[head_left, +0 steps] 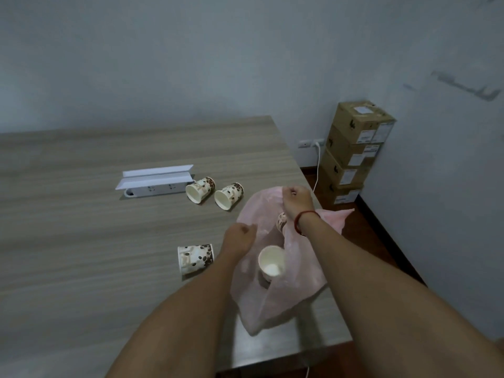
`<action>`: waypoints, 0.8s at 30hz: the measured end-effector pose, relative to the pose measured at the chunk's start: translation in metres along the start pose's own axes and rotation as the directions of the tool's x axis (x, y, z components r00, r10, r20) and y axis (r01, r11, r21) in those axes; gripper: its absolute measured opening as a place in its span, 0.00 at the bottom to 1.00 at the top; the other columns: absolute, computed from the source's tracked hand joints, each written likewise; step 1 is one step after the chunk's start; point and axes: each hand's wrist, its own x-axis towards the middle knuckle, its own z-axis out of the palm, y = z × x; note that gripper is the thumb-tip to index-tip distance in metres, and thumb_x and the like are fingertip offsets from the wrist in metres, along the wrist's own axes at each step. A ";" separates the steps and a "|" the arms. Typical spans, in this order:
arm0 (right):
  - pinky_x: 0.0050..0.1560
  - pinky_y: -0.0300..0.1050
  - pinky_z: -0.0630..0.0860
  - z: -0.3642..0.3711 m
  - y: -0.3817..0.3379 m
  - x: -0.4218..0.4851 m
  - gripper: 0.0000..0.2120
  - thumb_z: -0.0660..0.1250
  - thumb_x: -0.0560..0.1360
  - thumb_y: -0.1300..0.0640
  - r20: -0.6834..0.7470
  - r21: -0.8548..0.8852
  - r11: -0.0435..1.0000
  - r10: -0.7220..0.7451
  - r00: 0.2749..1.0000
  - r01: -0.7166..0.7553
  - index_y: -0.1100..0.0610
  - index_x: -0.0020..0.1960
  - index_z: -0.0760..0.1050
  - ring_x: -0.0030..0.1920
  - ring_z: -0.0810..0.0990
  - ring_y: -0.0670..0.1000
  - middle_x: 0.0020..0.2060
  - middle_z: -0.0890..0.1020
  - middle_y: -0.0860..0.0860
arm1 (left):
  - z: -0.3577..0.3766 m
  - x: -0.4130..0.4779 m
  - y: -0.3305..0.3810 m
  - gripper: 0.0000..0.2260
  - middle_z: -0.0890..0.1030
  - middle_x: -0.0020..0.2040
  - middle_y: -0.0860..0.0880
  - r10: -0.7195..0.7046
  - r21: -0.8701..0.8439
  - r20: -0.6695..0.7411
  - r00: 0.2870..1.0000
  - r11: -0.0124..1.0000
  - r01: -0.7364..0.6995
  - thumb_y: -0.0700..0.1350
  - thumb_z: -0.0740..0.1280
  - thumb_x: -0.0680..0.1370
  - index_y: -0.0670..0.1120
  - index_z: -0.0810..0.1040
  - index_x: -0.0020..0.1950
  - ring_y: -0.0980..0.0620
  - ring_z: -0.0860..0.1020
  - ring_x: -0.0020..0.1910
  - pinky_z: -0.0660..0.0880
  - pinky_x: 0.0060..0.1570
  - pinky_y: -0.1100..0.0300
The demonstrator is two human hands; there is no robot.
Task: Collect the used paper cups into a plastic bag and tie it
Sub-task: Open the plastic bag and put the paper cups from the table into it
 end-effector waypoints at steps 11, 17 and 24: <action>0.56 0.49 0.74 0.029 0.042 -0.023 0.12 0.59 0.79 0.55 0.113 -0.035 0.995 0.093 0.989 -0.090 0.60 0.46 0.78 0.47 0.74 0.53 0.44 0.78 0.55 | -0.046 -0.001 -0.114 0.23 0.75 0.65 0.46 -0.218 0.838 -0.013 0.976 0.530 0.129 0.51 0.68 0.74 0.50 0.68 0.67 0.45 0.72 0.67 0.65 0.65 0.51; 0.48 0.43 0.69 0.031 0.048 -0.033 0.15 0.58 0.79 0.55 0.134 -0.056 0.991 0.129 0.982 -0.123 0.51 0.33 0.68 0.44 0.72 0.52 0.41 0.75 0.54 | -0.047 -0.007 -0.094 0.33 0.77 0.62 0.43 -0.202 0.565 -0.185 0.962 0.779 0.272 0.62 0.70 0.69 0.44 0.65 0.64 0.41 0.75 0.64 0.69 0.62 0.50; 0.49 0.52 0.72 0.018 0.029 -0.017 0.11 0.58 0.71 0.48 0.092 0.068 0.984 0.160 0.983 -0.167 0.54 0.37 0.73 0.45 0.75 0.56 0.40 0.75 0.57 | -0.026 -0.021 -0.045 0.29 0.79 0.54 0.46 -0.082 -0.068 -0.179 0.980 0.995 0.071 0.53 0.77 0.67 0.45 0.69 0.61 0.46 0.79 0.51 0.77 0.51 0.53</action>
